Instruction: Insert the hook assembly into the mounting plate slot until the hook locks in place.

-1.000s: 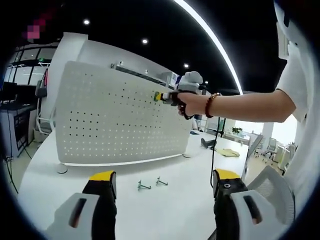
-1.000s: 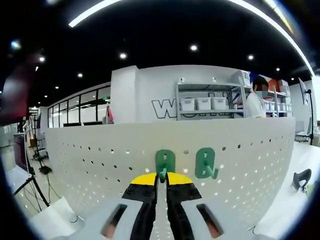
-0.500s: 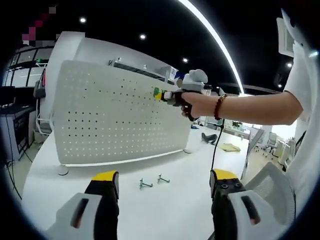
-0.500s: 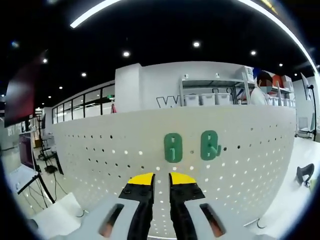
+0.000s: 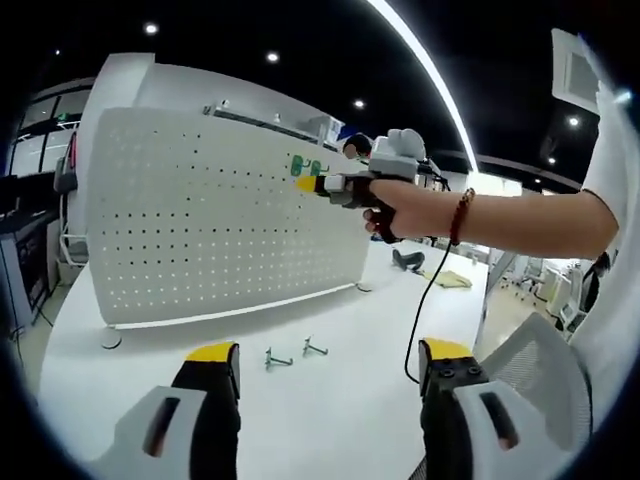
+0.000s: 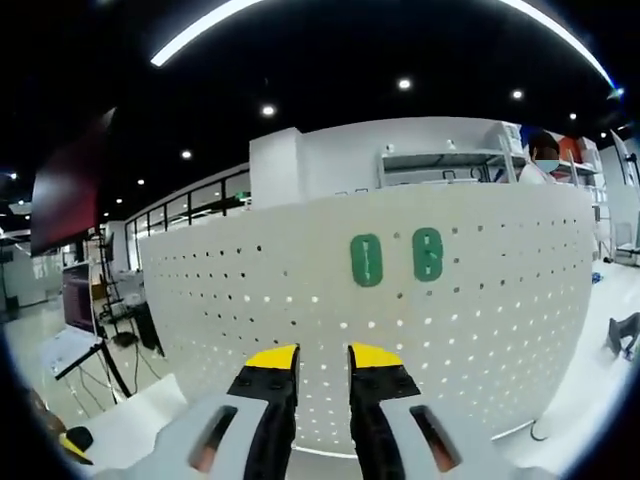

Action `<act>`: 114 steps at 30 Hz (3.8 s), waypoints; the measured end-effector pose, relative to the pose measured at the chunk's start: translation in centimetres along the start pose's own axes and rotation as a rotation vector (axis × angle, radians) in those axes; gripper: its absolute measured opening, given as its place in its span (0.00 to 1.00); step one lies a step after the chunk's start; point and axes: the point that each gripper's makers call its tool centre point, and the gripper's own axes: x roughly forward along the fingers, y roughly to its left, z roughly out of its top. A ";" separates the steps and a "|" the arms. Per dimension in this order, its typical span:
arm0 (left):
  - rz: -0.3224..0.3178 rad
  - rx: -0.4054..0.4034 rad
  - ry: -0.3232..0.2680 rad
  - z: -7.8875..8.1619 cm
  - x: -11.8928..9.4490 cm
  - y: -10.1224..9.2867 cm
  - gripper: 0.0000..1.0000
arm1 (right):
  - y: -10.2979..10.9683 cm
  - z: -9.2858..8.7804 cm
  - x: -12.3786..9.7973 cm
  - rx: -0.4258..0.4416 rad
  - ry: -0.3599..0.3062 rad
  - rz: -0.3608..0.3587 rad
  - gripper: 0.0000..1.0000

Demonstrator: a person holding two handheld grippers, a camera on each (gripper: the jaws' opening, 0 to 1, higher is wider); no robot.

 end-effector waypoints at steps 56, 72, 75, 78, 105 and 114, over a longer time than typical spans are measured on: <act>0.036 0.175 0.350 -5.8 8.7 4.1 0.55 | 0.6 -10.7 -10.3 0.107 0.154 0.165 0.31; 0.109 0.161 0.397 -7.3 10.2 6.2 0.42 | 0.8 -12.6 -12.7 0.155 0.180 0.153 0.31; 0.114 0.177 0.405 -7.5 10.4 6.4 0.38 | 0.6 -13.0 -13.2 0.156 0.179 0.125 0.29; 0.146 0.222 0.415 -7.6 10.6 7.1 0.33 | 0.6 -13.6 -13.4 0.172 0.197 0.121 0.28; 0.182 0.187 0.486 -10.5 13.8 8.7 0.19 | 1.1 -15.7 -14.6 0.219 0.242 0.122 0.28; 0.185 0.213 0.499 -10.9 15.2 9.2 0.16 | 0.8 -16.5 -14.9 0.237 0.257 0.110 0.28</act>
